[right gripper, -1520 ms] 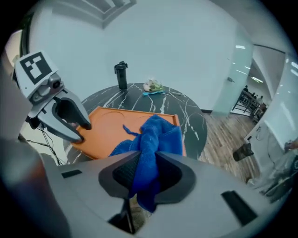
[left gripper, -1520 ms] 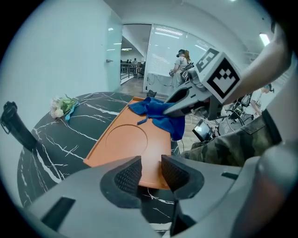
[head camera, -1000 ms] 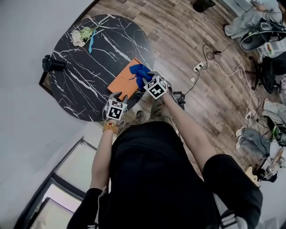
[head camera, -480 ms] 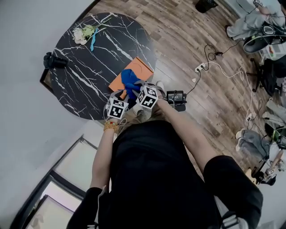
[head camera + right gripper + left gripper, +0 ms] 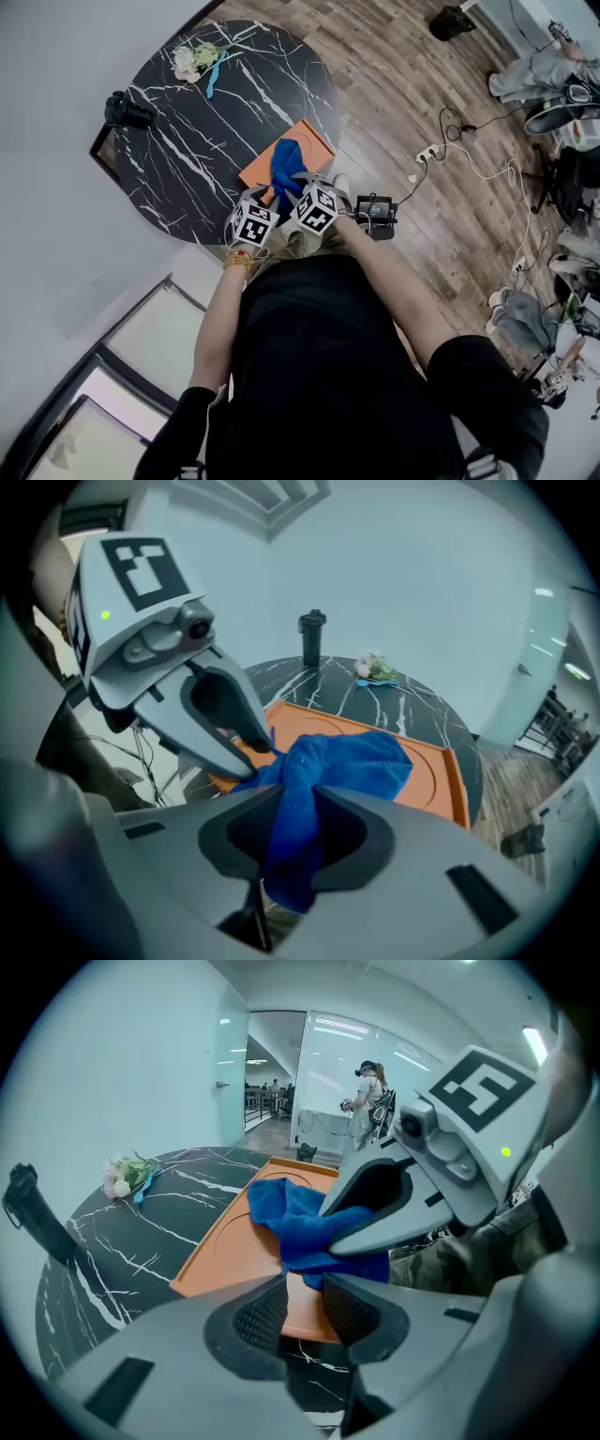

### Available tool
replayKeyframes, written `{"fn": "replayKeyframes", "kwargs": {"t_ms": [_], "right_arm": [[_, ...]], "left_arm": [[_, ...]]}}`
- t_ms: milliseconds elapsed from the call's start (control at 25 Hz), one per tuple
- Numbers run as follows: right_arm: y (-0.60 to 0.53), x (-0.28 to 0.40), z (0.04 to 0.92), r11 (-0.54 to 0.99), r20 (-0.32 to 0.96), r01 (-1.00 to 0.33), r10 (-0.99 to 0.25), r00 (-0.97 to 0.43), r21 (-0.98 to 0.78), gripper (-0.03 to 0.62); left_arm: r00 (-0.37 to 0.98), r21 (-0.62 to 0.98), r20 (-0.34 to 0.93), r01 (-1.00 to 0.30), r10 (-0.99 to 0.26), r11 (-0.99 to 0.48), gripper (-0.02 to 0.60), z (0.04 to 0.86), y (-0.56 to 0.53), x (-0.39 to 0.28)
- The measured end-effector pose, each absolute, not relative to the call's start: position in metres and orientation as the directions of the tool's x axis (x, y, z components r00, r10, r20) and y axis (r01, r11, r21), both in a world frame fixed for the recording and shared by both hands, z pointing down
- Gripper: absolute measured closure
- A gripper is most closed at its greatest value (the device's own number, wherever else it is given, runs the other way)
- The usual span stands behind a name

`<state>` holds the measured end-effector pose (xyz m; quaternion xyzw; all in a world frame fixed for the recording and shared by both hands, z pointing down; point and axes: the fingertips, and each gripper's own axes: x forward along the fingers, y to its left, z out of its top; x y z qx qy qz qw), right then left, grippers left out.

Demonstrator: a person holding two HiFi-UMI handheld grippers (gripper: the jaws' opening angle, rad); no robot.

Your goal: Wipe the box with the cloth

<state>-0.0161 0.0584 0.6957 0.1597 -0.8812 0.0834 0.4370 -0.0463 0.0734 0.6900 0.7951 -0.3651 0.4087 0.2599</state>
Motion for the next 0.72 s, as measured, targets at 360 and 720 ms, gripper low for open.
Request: {"fn": "replayKeyframes", "kwargs": {"t_ms": [360, 720], "right_arm": [[-0.001, 0.042, 0.695, 0.833, 0.809, -0.554, -0.322, -0.492, -0.006, 0.516], [0.076, -0.028, 0.692, 0.888, 0.781, -0.443, -0.185, -0.596, -0.128, 0.514]], "left_arm": [[0.403, 0.118, 0.841, -0.788, -0.361, -0.604, 0.463, 0.692, 0.074, -0.046], [0.403, 0.131, 0.845, -0.793, -0.351, -0.595, 0.482, 0.696, 0.076, -0.048]]}}
